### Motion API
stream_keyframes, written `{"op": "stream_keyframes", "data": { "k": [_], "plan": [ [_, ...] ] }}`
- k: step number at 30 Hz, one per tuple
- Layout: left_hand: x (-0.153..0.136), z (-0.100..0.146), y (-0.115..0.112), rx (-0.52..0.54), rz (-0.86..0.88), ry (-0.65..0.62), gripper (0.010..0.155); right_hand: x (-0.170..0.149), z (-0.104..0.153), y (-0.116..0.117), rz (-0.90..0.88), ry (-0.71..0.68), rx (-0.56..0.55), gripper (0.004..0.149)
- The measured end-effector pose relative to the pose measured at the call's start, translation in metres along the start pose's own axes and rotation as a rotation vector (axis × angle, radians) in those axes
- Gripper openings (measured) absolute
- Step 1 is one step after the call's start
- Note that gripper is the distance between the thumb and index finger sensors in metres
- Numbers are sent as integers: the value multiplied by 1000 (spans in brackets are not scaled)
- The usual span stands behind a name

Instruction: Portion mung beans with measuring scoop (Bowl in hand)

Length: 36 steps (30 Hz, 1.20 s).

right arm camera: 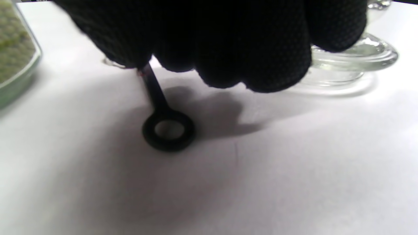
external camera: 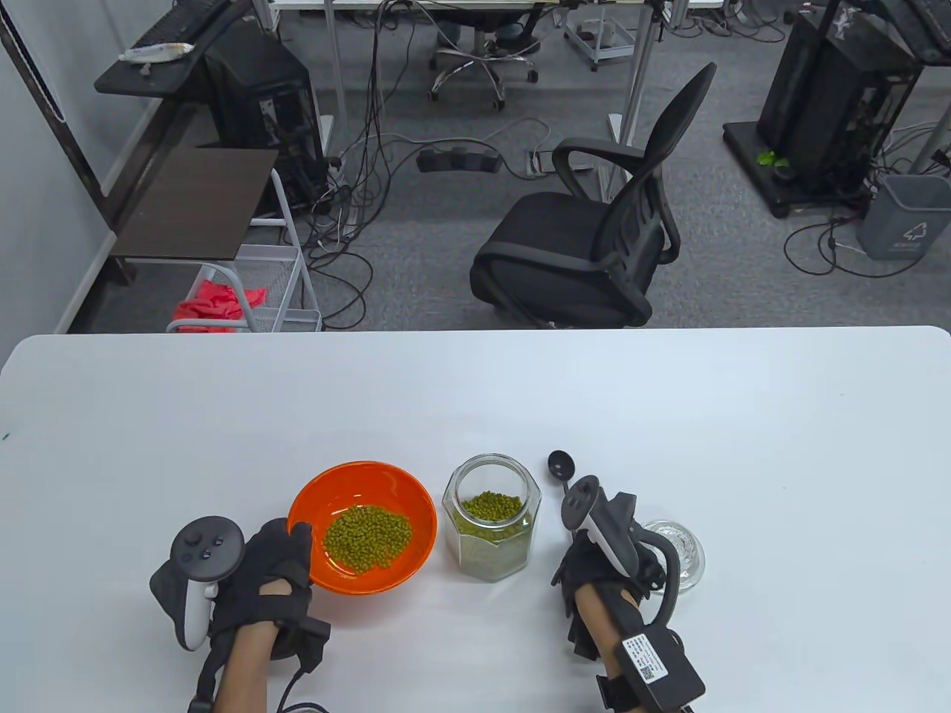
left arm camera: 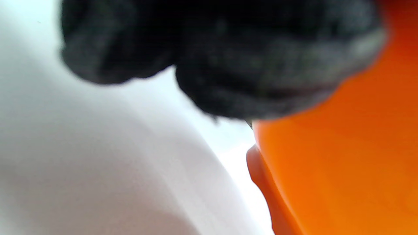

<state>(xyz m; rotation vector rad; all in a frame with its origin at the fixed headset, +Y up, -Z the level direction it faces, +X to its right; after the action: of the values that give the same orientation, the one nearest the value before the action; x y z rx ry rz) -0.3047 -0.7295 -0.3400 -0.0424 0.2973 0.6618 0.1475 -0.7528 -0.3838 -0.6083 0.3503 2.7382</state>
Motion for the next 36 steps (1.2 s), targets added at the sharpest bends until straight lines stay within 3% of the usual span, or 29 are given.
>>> {"op": "stream_keyframes", "data": {
  "k": [8,14,23,36],
  "plan": [
    [0,0,-1,-2,-11,3,53,-3,9,-29,-158,-52,-57,49],
    [0,0,-3,-9,-31,15,53,-6,20,-50,-277,-192,-141,52],
    [-6,-3,-9,-35,-42,51,54,-22,25,-59,-475,-331,-176,57],
    [-8,-5,-13,-41,-92,74,54,-39,43,-65,-392,-484,-343,64]
  ]
}}
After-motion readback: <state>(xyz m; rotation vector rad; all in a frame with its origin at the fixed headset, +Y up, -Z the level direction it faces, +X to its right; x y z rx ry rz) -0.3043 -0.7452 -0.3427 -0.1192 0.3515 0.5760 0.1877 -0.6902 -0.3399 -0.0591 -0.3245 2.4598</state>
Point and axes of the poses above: the tracker on the back of each hand, its own x axis roughly to the thumb side, its own z axis roughly from the fingertips to the wrist, y = z × x, the point moved 4 cm from there along -z, roughly from the wrist to the fingertips, and after that the axes turned 12 degrees about -z, right-handed, at the moved point
